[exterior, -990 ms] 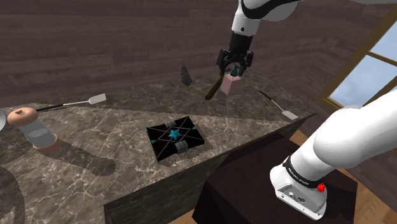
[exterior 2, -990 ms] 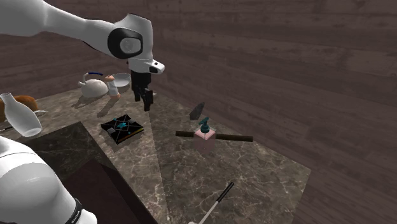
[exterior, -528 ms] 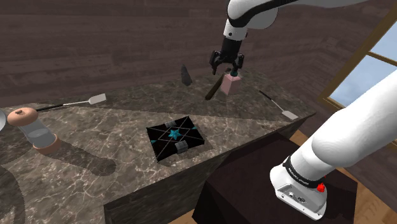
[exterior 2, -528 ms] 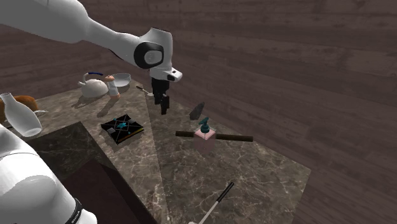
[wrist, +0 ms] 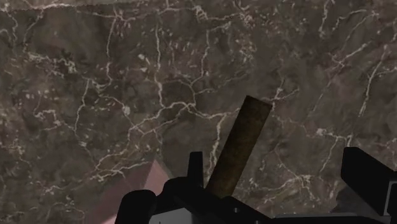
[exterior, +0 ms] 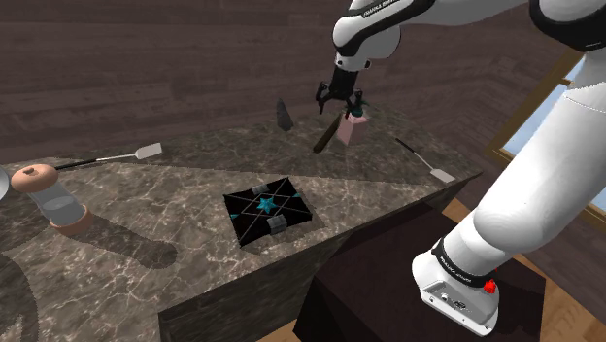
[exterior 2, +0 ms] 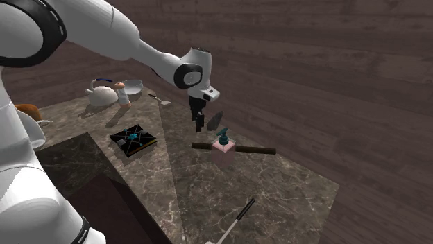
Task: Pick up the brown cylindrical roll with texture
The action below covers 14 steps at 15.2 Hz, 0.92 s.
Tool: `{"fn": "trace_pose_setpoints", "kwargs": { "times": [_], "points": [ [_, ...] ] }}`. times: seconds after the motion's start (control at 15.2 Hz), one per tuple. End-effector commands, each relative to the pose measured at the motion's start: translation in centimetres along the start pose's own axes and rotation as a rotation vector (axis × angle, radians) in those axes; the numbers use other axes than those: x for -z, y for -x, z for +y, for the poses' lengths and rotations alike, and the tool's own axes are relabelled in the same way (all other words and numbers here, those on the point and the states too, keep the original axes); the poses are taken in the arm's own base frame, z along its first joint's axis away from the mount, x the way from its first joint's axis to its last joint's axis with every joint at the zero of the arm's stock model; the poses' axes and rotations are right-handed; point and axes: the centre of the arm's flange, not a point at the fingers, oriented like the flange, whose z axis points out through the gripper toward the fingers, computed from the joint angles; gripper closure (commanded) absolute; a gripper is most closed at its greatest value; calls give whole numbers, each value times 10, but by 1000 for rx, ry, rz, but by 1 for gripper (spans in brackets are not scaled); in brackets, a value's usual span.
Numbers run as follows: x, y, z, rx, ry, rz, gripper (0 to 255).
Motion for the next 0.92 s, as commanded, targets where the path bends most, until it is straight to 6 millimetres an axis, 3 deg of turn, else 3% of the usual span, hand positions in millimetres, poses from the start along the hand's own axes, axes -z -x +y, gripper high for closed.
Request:
{"fn": "trace_pose_setpoints", "kwargs": {
  "times": [0.0, 0.86],
  "points": [
    [-10, -25, 6, -54, -3, 9, 0],
    [-73, -166, 60, -392, -26, 62, 0]
  ]
}}
